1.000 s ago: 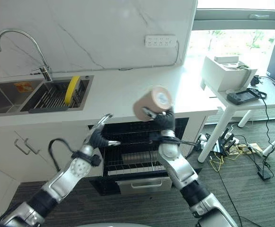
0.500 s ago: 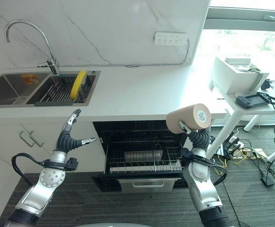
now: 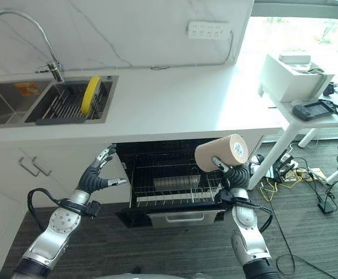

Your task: Place the dishes in the dishwasher.

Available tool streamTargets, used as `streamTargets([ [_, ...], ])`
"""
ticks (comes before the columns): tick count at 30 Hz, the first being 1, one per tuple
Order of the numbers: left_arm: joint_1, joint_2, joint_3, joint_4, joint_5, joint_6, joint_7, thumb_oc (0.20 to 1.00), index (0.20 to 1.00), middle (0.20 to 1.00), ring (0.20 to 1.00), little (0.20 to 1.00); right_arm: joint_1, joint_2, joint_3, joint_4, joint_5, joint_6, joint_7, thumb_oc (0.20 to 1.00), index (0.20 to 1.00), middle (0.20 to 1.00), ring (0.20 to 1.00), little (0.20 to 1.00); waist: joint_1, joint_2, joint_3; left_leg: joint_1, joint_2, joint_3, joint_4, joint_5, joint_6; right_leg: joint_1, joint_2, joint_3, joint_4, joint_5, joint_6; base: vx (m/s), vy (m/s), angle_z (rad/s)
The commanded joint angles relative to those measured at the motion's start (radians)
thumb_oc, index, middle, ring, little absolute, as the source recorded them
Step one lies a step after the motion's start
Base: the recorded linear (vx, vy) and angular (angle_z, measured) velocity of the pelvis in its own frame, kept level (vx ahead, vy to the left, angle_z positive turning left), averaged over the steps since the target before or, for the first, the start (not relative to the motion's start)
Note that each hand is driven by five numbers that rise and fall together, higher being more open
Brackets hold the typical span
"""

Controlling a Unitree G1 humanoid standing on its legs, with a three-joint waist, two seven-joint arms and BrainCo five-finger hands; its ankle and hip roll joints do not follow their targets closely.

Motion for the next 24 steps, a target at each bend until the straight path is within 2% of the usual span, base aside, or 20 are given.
streamTargets([
  [1,-0.057,0.035,0.014,-0.055,-0.072,-0.07,-0.007,1.0,1.0,1.0,1.0,1.0,-0.098,0.032,0.036,-0.022,0.002,-0.137,0.034,0.2,0.2,0.2,0.2,0.2,-0.018,-0.043,-0.046,0.041,0.067,-0.064,0.05,-0.119,-0.054,0.028,-0.071,-0.015,-0.402,0.22,0.024,0.22,-0.417,0.52],
  [2,-0.085,0.027,0.001,-0.045,-0.065,-0.068,-0.001,1.0,1.0,1.0,1.0,1.0,-0.129,0.037,0.051,0.002,-0.009,-0.16,0.021,0.2,0.2,0.2,0.2,0.2,-0.017,-0.045,-0.042,0.044,0.072,-0.065,0.047,-0.123,-0.056,0.023,-0.068,-0.01,-0.415,0.24,0.029,0.17,-0.476,0.58],
  [3,-0.123,0.027,-0.034,-0.011,-0.06,-0.052,0.023,1.0,1.0,1.0,1.0,1.0,-0.179,0.039,0.077,0.049,0.005,-0.177,0.002,0.2,0.2,0.2,0.2,0.2,-0.004,-0.043,-0.056,0.038,0.097,-0.064,0.065,-0.122,-0.061,0.058,-0.033,-0.026,-0.417,0.161,0.016,0.14,-0.47,0.55],
  [4,-0.126,0.027,-0.043,-0.008,-0.059,-0.044,0.039,1.0,1.0,1.0,1.0,1.0,-0.191,0.032,0.08,0.038,0.029,-0.169,-0.003,0.2,0.2,0.2,0.2,0.2,-0.007,-0.041,-0.061,0.037,0.115,-0.059,0.09,-0.118,-0.069,0.067,-0.01,-0.023,-0.405,0.129,0.01,0.2,-0.428,0.5],
  [6,-0.086,0.014,-0.027,-0.037,-0.068,-0.047,0.058,1.0,1.0,1.0,1.0,1.0,-0.177,0.004,0.062,-0.009,0.043,-0.158,0.003,0.2,0.2,0.2,0.2,0.2,-0.001,-0.049,-0.064,-0.046,0.17,-0.064,0.27,-0.069,-0.094,0.112,0.038,-0.009,-0.392,0.071,-0.044,0.2,-0.294,0.68],
  [7,-0.07,0.007,-0.025,-0.042,-0.052,-0.056,0.06,1.0,1.0,1.0,1.0,1.0,-0.171,0.001,0.064,-0.018,0.045,-0.16,-0.003,0.2,0.2,0.2,0.2,0.2,0.007,-0.048,-0.061,-0.089,0.174,-0.083,0.325,-0.048,-0.096,0.129,0.051,-0.01,-0.399,0.063,-0.058,0.22,-0.186,0.32],
  [8,-0.052,-0.004,-0.026,-0.05,-0.041,-0.061,0.052,1.0,1.0,1.0,1.0,1.0,-0.168,0.001,0.075,-0.029,0.035,-0.166,-0.028,0.2,0.2,0.2,0.2,0.2,0.023,-0.041,-0.059,-0.123,0.171,-0.083,0.318,-0.033,-0.097,0.162,0.064,-0.025,-0.416,0.049,-0.07,0.24,-0.04,-0.09],
  [9,-0.046,-0.007,-0.028,-0.051,-0.032,-0.069,0.036,1.0,1.0,1.0,1.0,1.0,-0.17,0.002,0.086,-0.033,0.024,-0.175,-0.051,0.2,0.2,0.2,0.2,0.2,0.031,-0.029,-0.061,-0.117,0.179,-0.068,0.235,-0.01,-0.111,0.186,0.068,-0.046,-0.436,0.042,-0.066,0.31,0.116,-0.37],
  [10,-0.057,-0.004,-0.048,-0.04,-0.016,-0.091,0.032,1.0,1.0,1.0,1.0,1.0,-0.178,0.004,0.094,-0.033,0.001,-0.199,-0.081,0.2,0.2,0.2,0.2,0.2,0.044,-0.002,-0.063,-0.129,0.208,-0.038,0.06,0.079,-0.145,0.227,0.073,-0.081,-0.473,0.03,-0.056,0.25,0.196,-0.15],
  [11,-0.069,-0.001,-0.059,-0.027,-0.008,-0.095,0.037,1.0,1.0,1.0,1.0,1.0,-0.186,0.004,0.095,-0.033,-0.012,-0.208,-0.102,0.2,0.2,0.2,0.2,0.2,0.041,0.003,-0.065,-0.125,0.22,-0.029,0.033,0.092,-0.146,0.232,0.065,-0.088,-0.482,0.03,-0.052,0.22,0.233,-0.04],
  [12,-0.086,0.002,-0.077,0.006,0.013,-0.095,0.047,1.0,1.0,1.0,1.0,1.0,-0.193,0.002,0.091,-0.028,-0.01,-0.207,-0.112,0.2,0.2,0.2,0.2,0.2,0.038,0.01,-0.075,-0.106,0.206,-0.055,-0.005,0.088,-0.148,0.228,0.057,-0.093,-0.487,0.033,-0.047,0.16,0.196,-0.03],
  [14,-0.113,0.009,-0.1,0.034,0.012,-0.098,0.074,1.0,1.0,1.0,1.0,1.0,-0.18,0.006,0.098,-0.021,0.006,-0.22,-0.099,0.2,0.2,0.2,0.2,0.2,0.029,0.024,-0.095,-0.059,0.188,-0.048,-0.076,0.091,-0.147,0.236,0.039,-0.107,-0.517,0.05,-0.028,0.19,0.163,-0.35],
  [16,-0.1,0.021,-0.086,0.031,0.029,-0.08,0.073,1.0,1.0,1.0,1.0,1.0,-0.18,0.016,0.107,-0.045,-0.028,-0.197,-0.125,0.2,0.2,0.2,0.2,0.2,0.032,0.026,-0.107,-0.032,0.175,-0.044,-0.092,0.069,-0.144,0.24,0.016,-0.117,-0.551,0.079,-0.002,0.2,0.074,-0.4],
  [19,-0.055,0.037,-0.042,-0.007,0.042,-0.072,0.044,1.0,1.0,1.0,1.0,1.0,-0.159,0.023,0.086,-0.089,-0.008,-0.168,-0.109,0.2,0.2,0.2,0.2,0.2,0.038,0.021,-0.118,-0.018,0.167,-0.04,-0.093,0.047,-0.138,0.236,-0.002,-0.123,-0.576,0.102,0.014,0.12,0.019,-0.06],
  [24,-0.038,0.05,-0.033,-0.017,0.05,-0.068,0.066,1.0,1.0,1.0,1.0,1.0,-0.156,0.029,0.101,-0.1,-0.019,-0.164,-0.115,0.2,0.2,0.2,0.2,0.2,0.047,0.008,-0.124,-0.014,0.172,-0.028,-0.093,0.028,-0.137,0.227,-0.016,-0.139,-0.593,0.12,0.027,0.04,-0.014,0.32],
])
